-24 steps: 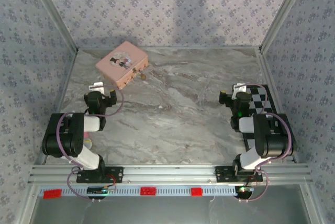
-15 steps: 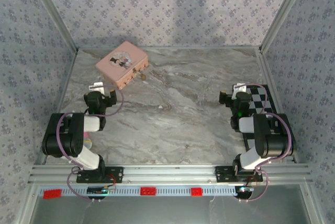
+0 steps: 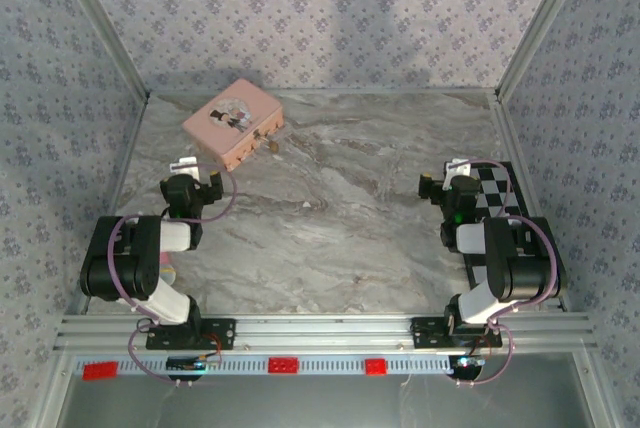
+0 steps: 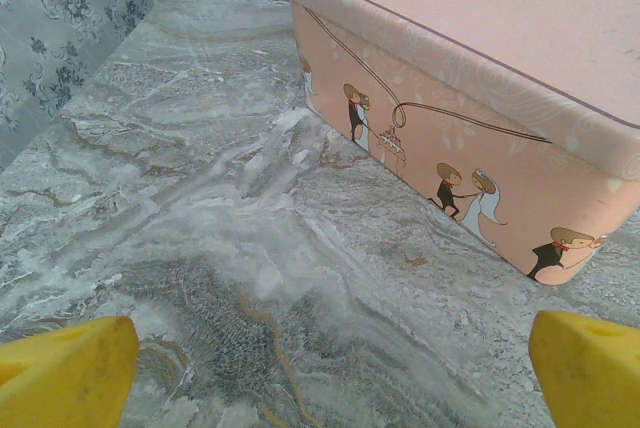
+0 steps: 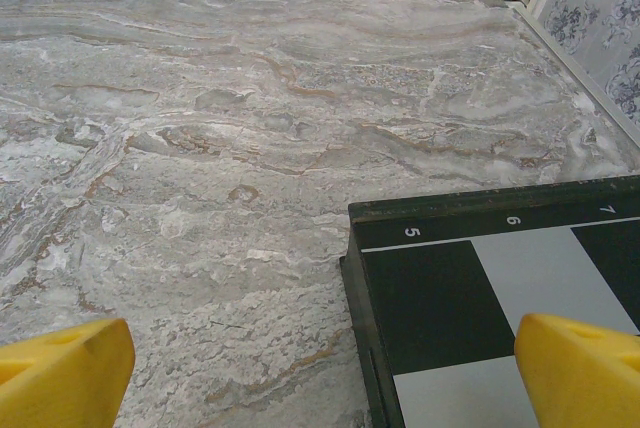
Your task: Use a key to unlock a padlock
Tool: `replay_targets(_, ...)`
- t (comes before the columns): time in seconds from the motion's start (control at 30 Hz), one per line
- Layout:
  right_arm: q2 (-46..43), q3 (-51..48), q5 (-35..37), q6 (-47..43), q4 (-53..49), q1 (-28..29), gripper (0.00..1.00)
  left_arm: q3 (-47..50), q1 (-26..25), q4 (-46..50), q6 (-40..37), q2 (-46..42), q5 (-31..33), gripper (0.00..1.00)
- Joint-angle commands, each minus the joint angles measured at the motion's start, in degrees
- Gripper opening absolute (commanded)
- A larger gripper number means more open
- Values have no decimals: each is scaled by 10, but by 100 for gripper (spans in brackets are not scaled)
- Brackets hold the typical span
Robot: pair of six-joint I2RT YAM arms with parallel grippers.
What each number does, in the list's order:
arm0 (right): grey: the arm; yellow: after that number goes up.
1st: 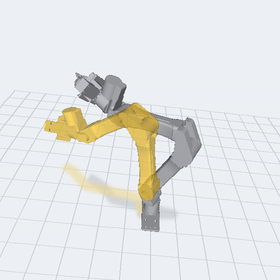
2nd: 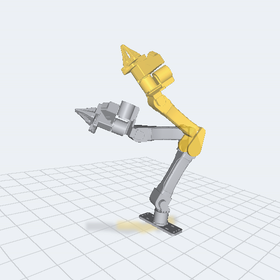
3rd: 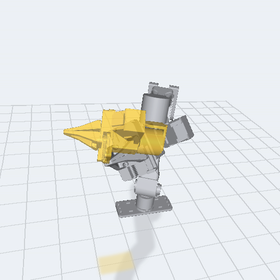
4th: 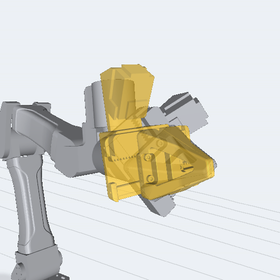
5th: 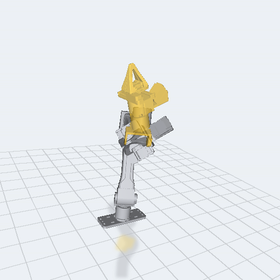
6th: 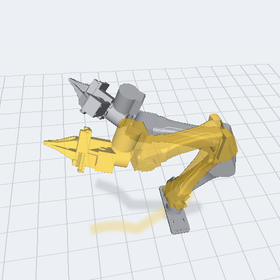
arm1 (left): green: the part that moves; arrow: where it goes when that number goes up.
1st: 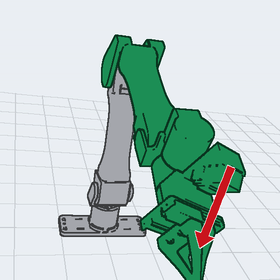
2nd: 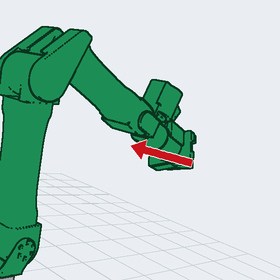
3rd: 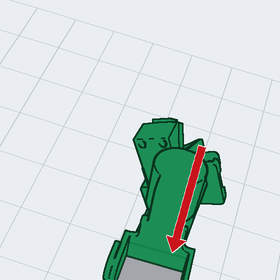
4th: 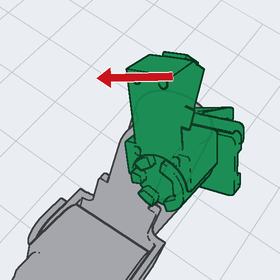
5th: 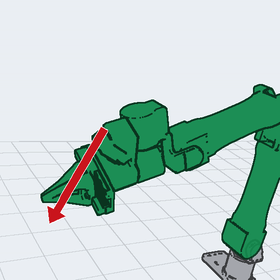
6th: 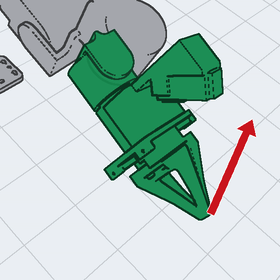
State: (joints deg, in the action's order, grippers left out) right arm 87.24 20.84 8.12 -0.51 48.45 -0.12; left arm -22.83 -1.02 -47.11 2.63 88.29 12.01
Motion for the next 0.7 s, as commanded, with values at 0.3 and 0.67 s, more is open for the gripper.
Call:
replay_targets(0.3,1,11,-7,-5,-2,-4,99,2,2,-14,5,-5,4,100)
replay_targets(0.67,1,11,-6,-5,-2,-4,99,2,2,-15,3,-5,3,100)
